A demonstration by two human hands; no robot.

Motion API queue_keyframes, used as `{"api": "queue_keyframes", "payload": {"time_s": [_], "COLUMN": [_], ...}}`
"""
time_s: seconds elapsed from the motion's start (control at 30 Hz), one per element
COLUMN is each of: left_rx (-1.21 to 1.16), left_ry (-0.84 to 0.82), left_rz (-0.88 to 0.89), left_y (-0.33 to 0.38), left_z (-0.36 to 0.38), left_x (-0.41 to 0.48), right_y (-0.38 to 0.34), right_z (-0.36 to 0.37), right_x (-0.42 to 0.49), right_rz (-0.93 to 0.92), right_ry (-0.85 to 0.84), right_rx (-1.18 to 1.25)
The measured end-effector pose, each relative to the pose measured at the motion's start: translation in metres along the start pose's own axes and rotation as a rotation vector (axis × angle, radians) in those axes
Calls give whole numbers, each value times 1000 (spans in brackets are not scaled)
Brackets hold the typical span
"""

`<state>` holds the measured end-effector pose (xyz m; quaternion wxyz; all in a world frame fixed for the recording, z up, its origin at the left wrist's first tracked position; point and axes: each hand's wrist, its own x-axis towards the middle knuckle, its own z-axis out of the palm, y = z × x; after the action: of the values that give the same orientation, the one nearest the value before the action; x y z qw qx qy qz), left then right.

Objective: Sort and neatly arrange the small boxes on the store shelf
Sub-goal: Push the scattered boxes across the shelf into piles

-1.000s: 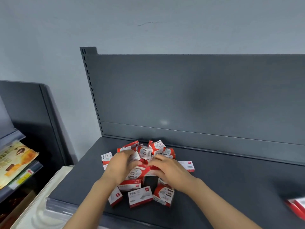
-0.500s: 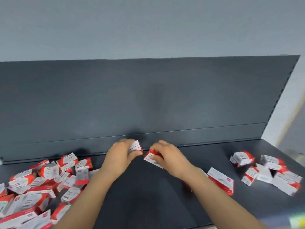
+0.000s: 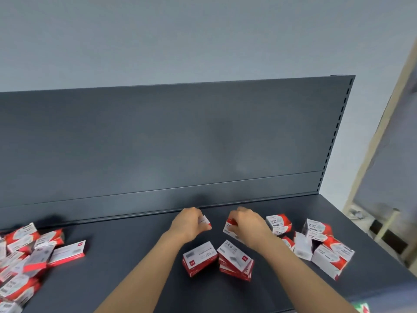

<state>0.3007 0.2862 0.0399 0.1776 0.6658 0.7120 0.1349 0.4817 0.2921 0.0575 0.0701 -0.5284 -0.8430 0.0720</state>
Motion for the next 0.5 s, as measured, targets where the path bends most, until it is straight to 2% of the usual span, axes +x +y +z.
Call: {"api": "queue_keyframes", "payload": {"time_s": [0.17,0.27,0.37,0.5], "left_rx": [141,139,104,154], "left_ry": [-84,-107,-9,204], "left_rz": [-46,-57,-59,-44], "left_y": [6,6,4,-7], "left_z": [11,14,3,-20], "left_x": [1,-6,-15,-36], "right_y": [6,5,-5,-38], "right_z": [16,24,22,16], "right_x": [7,11,14,18], "right_rz": [-7,-33,-44,-124], "right_ry": [-118,-124,-2,175], "right_rx": [-28,-42,-37,54]}}
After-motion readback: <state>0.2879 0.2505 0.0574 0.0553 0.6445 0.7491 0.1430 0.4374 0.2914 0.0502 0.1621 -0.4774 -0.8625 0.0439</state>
